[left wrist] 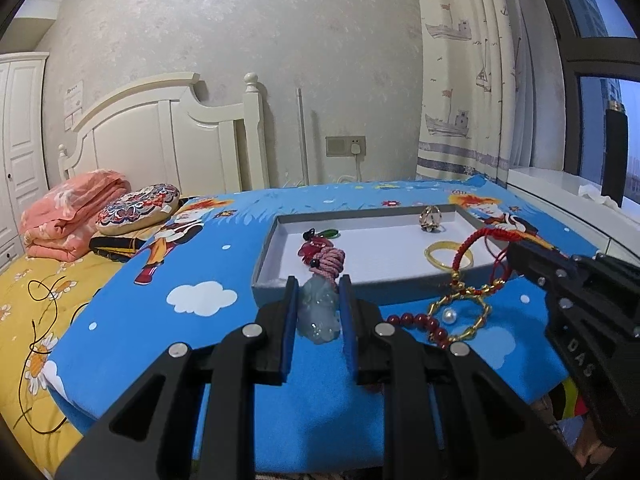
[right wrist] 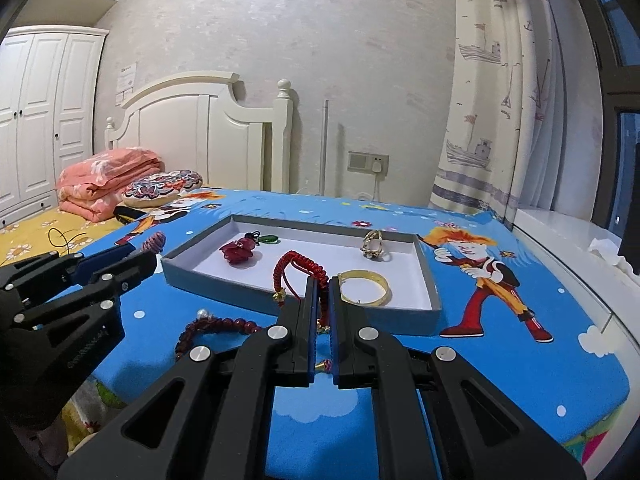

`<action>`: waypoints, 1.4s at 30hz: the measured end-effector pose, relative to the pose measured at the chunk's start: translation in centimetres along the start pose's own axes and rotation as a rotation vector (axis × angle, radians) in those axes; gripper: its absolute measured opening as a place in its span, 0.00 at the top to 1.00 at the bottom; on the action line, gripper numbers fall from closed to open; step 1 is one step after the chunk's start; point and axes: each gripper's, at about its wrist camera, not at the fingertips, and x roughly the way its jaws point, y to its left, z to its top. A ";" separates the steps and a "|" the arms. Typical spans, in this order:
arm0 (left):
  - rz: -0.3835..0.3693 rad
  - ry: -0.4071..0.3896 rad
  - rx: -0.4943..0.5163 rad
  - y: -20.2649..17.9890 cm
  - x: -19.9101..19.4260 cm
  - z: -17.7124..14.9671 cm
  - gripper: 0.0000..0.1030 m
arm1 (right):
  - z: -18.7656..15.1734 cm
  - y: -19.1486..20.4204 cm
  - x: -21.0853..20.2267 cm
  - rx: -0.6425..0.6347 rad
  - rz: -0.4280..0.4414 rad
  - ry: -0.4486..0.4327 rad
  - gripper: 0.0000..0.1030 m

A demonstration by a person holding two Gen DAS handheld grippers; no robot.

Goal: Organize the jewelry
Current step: 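Carry the red strand and pale pendant into the white tray and open both tools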

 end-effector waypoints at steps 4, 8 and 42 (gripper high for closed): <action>-0.015 -0.003 0.006 -0.5 0.0 0.6 0.81 | 0.2 0.2 0.2 -0.009 -0.002 -0.006 0.95; -0.031 0.006 0.012 -1.0 0.2 1.0 0.81 | 0.5 -0.1 0.5 -0.006 -0.009 -0.006 0.95; 0.050 0.149 0.025 -1.2 15.9 9.1 0.81 | 7.1 -3.7 14.3 -0.035 -0.088 0.108 0.94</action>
